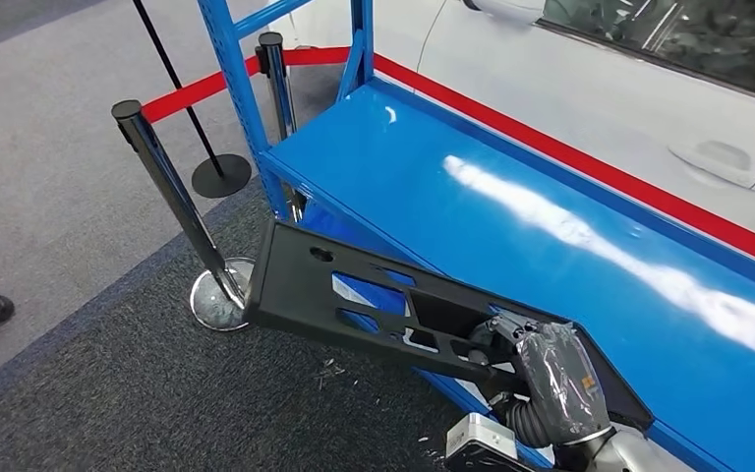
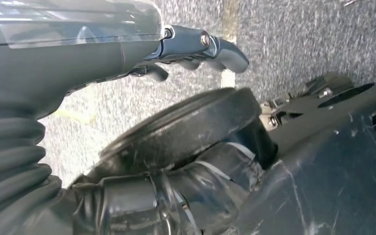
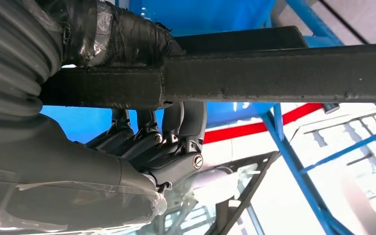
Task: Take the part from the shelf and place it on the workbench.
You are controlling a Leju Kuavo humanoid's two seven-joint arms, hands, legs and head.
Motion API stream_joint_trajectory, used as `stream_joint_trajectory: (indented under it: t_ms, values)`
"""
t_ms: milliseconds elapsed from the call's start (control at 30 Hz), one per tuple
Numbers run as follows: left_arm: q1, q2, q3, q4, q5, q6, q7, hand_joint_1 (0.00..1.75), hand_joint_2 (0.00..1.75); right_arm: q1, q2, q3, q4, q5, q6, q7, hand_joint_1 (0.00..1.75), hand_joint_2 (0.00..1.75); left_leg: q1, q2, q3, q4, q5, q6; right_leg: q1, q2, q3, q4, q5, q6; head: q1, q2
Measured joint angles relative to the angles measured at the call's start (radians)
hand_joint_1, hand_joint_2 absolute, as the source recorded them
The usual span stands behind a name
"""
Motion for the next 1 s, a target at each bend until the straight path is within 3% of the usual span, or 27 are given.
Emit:
stream_joint_trajectory:
  t_ms: [33,100,167,233,267,300,333,400,467,533,567,633,700,733,767,800,833,900,967,1000]
  values:
    - [0.002,0.0,-0.002,0.0,0.0,-0.002,0.002,0.0,1.75,0.0,-0.001,0.0,-0.001,0.0,0.0,0.0,1.75,1.75,0.002,-0.006,-0.004,-0.001,0.001,-0.005,-0.001,-0.012,0.001,-0.002,0.002,-0.005,0.0,0.0]
    - [0.002,-0.001,-0.006,0.0,0.0,-0.006,0.006,0.0,1.75,-0.002,-0.002,-0.001,-0.002,0.0,-0.001,0.001,1.75,1.75,0.0,0.027,-0.02,0.029,-0.017,-0.016,-0.006,-0.037,0.007,-0.009,0.006,-0.015,-0.005,0.0]
    - [0.0,-0.001,-0.01,0.0,0.002,-0.01,0.011,0.0,1.75,-0.001,-0.004,-0.002,-0.005,-0.001,-0.002,0.001,1.75,1.75,0.0,0.086,-0.064,0.128,-0.069,-0.029,-0.006,-0.063,0.012,-0.012,0.005,-0.022,-0.013,0.0]
    - [-0.002,-0.002,-0.013,0.0,0.006,-0.011,0.015,0.0,1.75,-0.001,-0.005,-0.002,-0.007,-0.002,-0.003,0.001,1.75,1.75,0.005,0.108,-0.118,0.238,-0.109,-0.038,-0.004,-0.091,0.013,-0.012,0.002,-0.025,-0.016,0.0]
    - [-0.003,-0.002,-0.014,0.0,0.008,-0.011,0.017,0.0,1.75,-0.001,-0.005,-0.002,-0.007,-0.003,-0.003,0.001,1.75,1.75,0.006,0.112,-0.127,0.257,-0.106,-0.04,-0.004,-0.105,0.014,-0.012,0.001,-0.026,-0.016,0.0]
    - [-0.003,-0.002,-0.016,0.0,0.01,-0.011,0.019,0.0,1.75,-0.001,-0.005,-0.002,-0.007,-0.004,-0.003,0.001,1.75,1.75,0.007,0.116,-0.118,0.239,-0.087,-0.04,-0.004,-0.118,0.016,-0.012,-0.002,-0.025,-0.016,0.0]
    - [-0.003,-0.002,-0.017,0.0,0.011,-0.011,0.021,0.0,1.75,-0.001,-0.005,-0.002,-0.007,-0.004,-0.003,0.001,1.75,1.75,0.006,0.126,-0.09,0.184,-0.054,-0.038,-0.004,-0.13,0.02,-0.012,-0.004,-0.024,-0.016,0.0]
    - [-0.003,-0.002,-0.02,0.0,0.012,-0.011,0.025,0.0,1.75,-0.002,-0.005,-0.002,-0.007,-0.004,-0.002,0.0,1.75,1.75,-0.003,0.167,-0.023,0.055,-0.006,-0.027,0.0,-0.151,0.028,-0.013,-0.01,-0.019,-0.016,0.0]
    - [-0.003,-0.002,-0.021,0.0,0.012,-0.011,0.026,0.0,1.75,-0.003,-0.005,-0.002,-0.007,-0.005,-0.002,0.0,1.75,1.75,-0.014,0.192,0.004,-0.005,0.002,-0.013,0.005,-0.171,0.032,-0.016,-0.013,-0.012,-0.015,0.0]
    - [-0.002,-0.002,-0.022,0.0,0.012,-0.011,0.026,0.0,1.75,-0.005,-0.005,-0.002,-0.007,-0.005,-0.002,0.0,1.75,1.75,-0.016,0.172,0.004,-0.013,0.004,0.0,0.009,-0.191,0.037,-0.022,-0.015,-0.002,-0.015,0.0]
    - [0.0,-0.002,-0.023,0.0,0.012,-0.011,0.026,0.0,1.75,-0.007,-0.005,-0.002,-0.007,-0.005,-0.002,0.0,1.75,1.75,-0.013,0.16,0.007,-0.021,0.007,0.006,0.009,-0.185,0.04,-0.02,-0.02,0.002,-0.014,0.0]
    - [-0.001,-0.004,-0.023,0.0,0.013,-0.011,0.026,0.0,1.75,-0.009,-0.005,-0.002,-0.008,-0.005,-0.001,0.0,1.75,1.75,-0.007,0.138,0.017,-0.036,0.015,0.019,0.006,-0.137,0.02,0.032,-0.056,0.008,-0.011,0.0]
    - [-0.002,-0.006,-0.024,0.0,0.014,-0.011,0.026,0.0,1.75,-0.008,-0.005,-0.002,-0.009,-0.006,0.0,0.0,1.75,1.75,-0.006,0.116,0.019,-0.04,0.016,0.026,0.005,-0.087,-0.04,0.154,-0.112,0.007,-0.007,0.0]
    - [-0.002,-0.006,-0.024,0.0,0.016,-0.01,0.026,0.0,1.75,-0.006,-0.005,-0.002,-0.009,-0.007,0.0,0.001,1.75,1.75,-0.006,0.104,0.019,-0.039,0.016,0.028,0.006,-0.079,-0.071,0.211,-0.129,0.008,-0.006,0.0]
    - [-0.002,-0.007,-0.024,0.0,0.017,-0.01,0.026,0.0,1.75,-0.005,-0.005,-0.001,-0.009,-0.007,0.0,0.001,1.75,1.75,-0.006,0.091,0.019,-0.037,0.016,0.028,0.006,-0.075,-0.09,0.24,-0.128,0.009,-0.006,0.0]
    - [-0.001,-0.007,-0.024,0.0,0.018,-0.009,0.026,0.0,1.75,-0.005,-0.005,-0.001,-0.009,-0.007,0.0,0.001,1.75,1.75,-0.005,0.077,0.019,-0.033,0.014,0.027,0.005,-0.073,-0.094,0.233,-0.107,0.011,-0.006,0.0]
    - [-0.001,-0.007,-0.024,0.0,0.018,-0.008,0.026,0.0,1.75,-0.006,-0.005,-0.001,-0.009,-0.007,0.0,0.001,1.75,1.75,-0.003,0.062,0.019,-0.027,0.012,0.025,0.002,-0.068,-0.079,0.191,-0.071,0.012,-0.006,0.0]
    - [-0.001,-0.008,-0.024,0.0,0.02,-0.007,0.026,0.0,1.75,-0.006,-0.005,-0.001,-0.009,-0.007,0.0,0.002,1.75,1.75,0.0,0.034,0.013,-0.009,0.003,0.015,-0.007,-0.029,-0.033,0.072,-0.011,0.016,-0.005,0.0]
    - [-0.002,-0.009,-0.024,0.0,0.022,-0.006,0.026,0.0,1.75,-0.005,-0.007,-0.001,-0.011,-0.008,0.0,0.002,1.75,1.75,0.001,0.01,-0.001,0.006,-0.002,0.004,-0.011,0.009,-0.01,0.016,0.0,0.015,-0.005,0.0]
    - [-0.001,-0.009,-0.024,0.0,0.023,-0.005,0.026,0.0,1.75,-0.004,-0.008,-0.002,-0.011,-0.008,0.0,0.002,1.75,1.75,0.002,-0.002,-0.008,0.008,0.0,-0.002,-0.009,0.013,-0.009,0.014,-0.003,0.011,-0.006,0.0]
